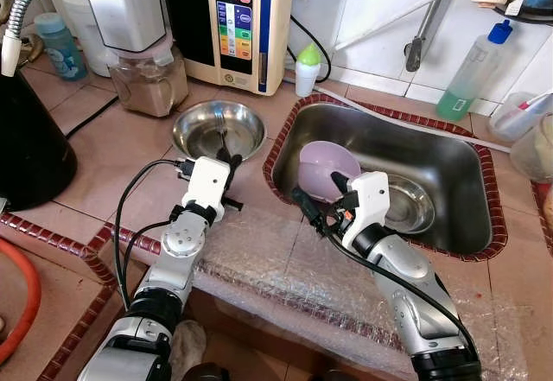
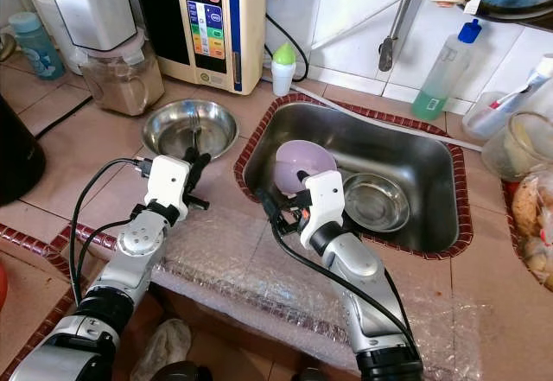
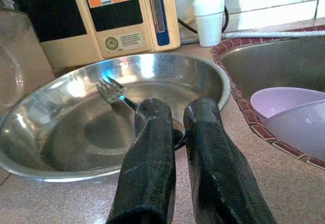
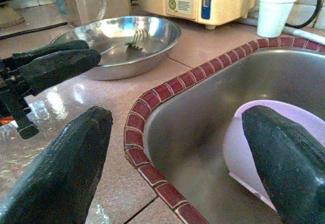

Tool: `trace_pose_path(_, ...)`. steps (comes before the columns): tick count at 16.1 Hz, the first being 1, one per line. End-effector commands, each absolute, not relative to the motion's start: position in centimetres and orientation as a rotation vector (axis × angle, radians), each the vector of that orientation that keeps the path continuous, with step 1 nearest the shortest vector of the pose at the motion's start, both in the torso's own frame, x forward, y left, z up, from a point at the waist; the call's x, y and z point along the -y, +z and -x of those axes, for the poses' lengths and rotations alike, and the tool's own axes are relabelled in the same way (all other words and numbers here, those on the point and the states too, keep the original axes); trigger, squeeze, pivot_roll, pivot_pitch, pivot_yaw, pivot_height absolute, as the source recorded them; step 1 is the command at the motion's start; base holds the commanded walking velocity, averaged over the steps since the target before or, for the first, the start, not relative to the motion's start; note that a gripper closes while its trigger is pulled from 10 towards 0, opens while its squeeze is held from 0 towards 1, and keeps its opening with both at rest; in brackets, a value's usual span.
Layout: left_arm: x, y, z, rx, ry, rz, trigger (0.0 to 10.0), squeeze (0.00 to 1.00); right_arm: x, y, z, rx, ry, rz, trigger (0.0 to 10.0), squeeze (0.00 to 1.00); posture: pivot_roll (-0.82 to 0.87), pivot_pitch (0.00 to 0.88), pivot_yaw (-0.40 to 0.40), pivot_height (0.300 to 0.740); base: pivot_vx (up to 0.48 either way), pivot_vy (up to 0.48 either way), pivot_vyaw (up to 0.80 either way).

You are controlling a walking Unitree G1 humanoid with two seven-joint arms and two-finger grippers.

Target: Kitchen organization

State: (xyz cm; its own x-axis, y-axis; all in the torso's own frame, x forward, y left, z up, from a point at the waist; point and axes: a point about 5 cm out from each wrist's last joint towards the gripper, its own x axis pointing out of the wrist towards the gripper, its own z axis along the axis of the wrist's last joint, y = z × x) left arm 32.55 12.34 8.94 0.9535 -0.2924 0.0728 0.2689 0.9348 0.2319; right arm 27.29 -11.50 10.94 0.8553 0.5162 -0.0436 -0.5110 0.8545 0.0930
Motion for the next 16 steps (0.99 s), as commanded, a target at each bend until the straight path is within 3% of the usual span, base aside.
trace_pose_path(1,-12.3,9.0,-32.6,0.103,-0.297,-0.222,0.0,0.0,11.4,11.7,-27.3,-0.047,0.573,-0.087,10.0,0.0,-0.09,0.0,-0.017,0.74,0.0,0.0,0.0)
trace_pose_path(11,-12.5,11.6,-31.1,0.316,-0.298,-0.284,0.0,0.0,11.6,11.8,-27.6,-0.048,0.57,-0.068,10.0,0.0,-0.09,0.0,-0.022,0.74,0.0,0.0,0.0)
trace_pose_path(12,-12.1,13.4,-30.2,0.405,-0.317,-0.291,0.0,0.0,11.4,12.2,-27.6,-0.031,0.591,-0.089,10.0,0.0,-0.09,0.0,-0.024,0.74,0.0,0.0,0.0)
trace_pose_path(16,-11.1,16.2,-29.8,0.487,-0.355,-0.252,0.0,0.0,11.6,13.1,-28.4,0.003,0.575,-0.139,10.0,0.0,-0.07,0.0,-0.025,0.74,0.0,0.0,0.0)
